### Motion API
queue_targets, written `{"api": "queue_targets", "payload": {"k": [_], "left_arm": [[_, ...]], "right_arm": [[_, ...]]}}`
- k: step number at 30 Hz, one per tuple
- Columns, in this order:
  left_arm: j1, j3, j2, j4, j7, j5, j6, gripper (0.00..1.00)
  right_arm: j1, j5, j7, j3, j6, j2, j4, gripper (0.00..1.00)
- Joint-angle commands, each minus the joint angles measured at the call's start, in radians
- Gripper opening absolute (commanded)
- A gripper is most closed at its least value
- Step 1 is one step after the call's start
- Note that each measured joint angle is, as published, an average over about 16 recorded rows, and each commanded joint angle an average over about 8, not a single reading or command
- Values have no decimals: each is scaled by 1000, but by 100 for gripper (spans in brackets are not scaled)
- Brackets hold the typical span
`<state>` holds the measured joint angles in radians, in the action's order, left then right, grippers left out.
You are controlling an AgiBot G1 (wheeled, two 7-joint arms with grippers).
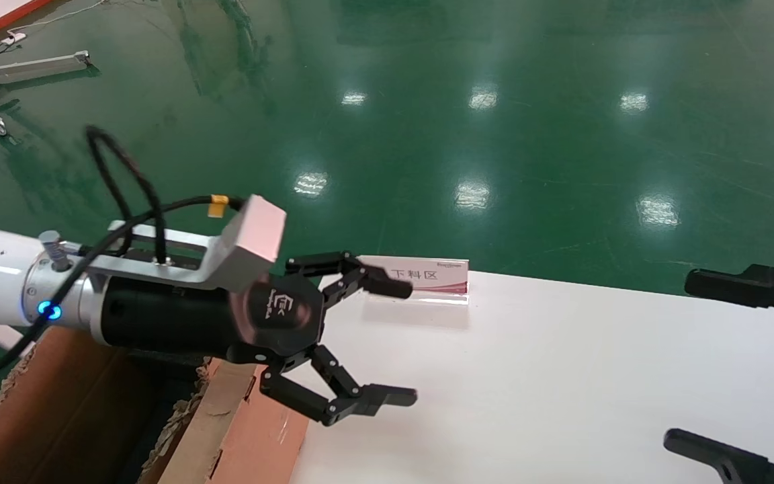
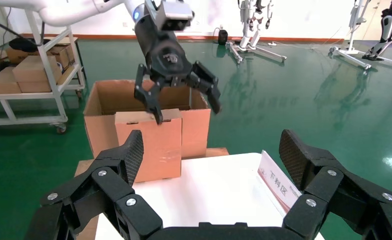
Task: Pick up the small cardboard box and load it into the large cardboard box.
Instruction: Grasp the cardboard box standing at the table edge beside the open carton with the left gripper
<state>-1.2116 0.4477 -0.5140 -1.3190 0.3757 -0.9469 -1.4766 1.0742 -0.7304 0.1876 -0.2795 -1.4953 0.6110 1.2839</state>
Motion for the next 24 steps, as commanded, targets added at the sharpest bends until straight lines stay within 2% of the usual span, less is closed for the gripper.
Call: {"api": "queue_targets", "payload": {"k": [1,14,24], "left_arm": [[-30,29,11,-13,36,-38,0,100],[-393,358,-5,-81,535,-408,-85,100],[-604,576,-32,-90,816,-538,-162,100]], "right_arm": [[0,0,0,0,0,0,0,100],[0,0,0,0,0,0,0,100],[0,0,0,0,0,0,0,100]]}}
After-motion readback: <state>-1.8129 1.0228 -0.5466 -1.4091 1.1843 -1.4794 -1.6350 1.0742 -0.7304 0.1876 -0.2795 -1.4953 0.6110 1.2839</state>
